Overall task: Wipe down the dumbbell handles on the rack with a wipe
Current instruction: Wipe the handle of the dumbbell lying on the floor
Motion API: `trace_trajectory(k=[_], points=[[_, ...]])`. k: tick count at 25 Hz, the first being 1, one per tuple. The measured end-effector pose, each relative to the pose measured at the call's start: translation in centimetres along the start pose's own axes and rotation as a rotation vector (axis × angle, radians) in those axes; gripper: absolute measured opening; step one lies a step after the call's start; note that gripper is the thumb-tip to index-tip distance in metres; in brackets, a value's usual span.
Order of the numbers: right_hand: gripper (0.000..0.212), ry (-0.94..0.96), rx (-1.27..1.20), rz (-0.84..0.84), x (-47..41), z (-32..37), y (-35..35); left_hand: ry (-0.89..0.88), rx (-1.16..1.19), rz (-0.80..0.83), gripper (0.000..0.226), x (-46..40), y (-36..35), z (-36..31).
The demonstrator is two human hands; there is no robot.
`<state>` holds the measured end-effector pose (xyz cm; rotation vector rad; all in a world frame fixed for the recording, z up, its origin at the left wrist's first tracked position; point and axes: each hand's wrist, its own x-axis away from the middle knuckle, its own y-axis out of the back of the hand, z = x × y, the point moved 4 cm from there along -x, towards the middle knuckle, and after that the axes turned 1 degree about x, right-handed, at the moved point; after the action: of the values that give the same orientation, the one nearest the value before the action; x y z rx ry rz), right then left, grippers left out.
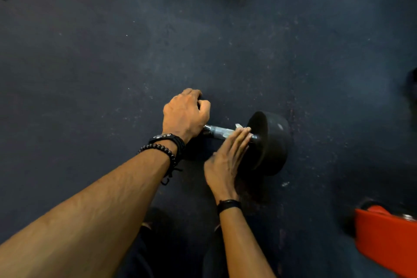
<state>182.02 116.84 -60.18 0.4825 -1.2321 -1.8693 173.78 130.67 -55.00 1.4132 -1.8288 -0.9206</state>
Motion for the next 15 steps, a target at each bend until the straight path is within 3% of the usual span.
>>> trace_trajectory(k=[4,6,8,10,12,15], points=[[0.082,0.276,0.107,0.025,1.7,2.5,-1.5,-0.034,0.017,0.008,0.029,0.4,0.3,-0.3],[0.084,0.146,0.161,-0.037,0.9,-0.3,-1.0,-0.035,0.016,0.011,0.029,0.3,0.3,-0.4],[0.092,-0.066,-0.032,-0.067,0.7,-1.1,-0.7,-0.008,0.007,0.011,0.028,-0.1,0.4,-0.4],[0.094,-0.006,-0.311,0.044,1.7,2.0,-1.5,0.003,0.009,0.014,0.028,-0.2,0.4,-0.5],[0.097,0.114,-0.429,0.157,2.6,4.2,-2.2,0.001,0.021,0.022,0.027,-0.3,0.3,-0.7],[0.099,-0.005,-0.357,-0.007,1.7,2.1,-2.5,0.013,0.022,0.025,0.026,-0.6,0.4,-0.6]])
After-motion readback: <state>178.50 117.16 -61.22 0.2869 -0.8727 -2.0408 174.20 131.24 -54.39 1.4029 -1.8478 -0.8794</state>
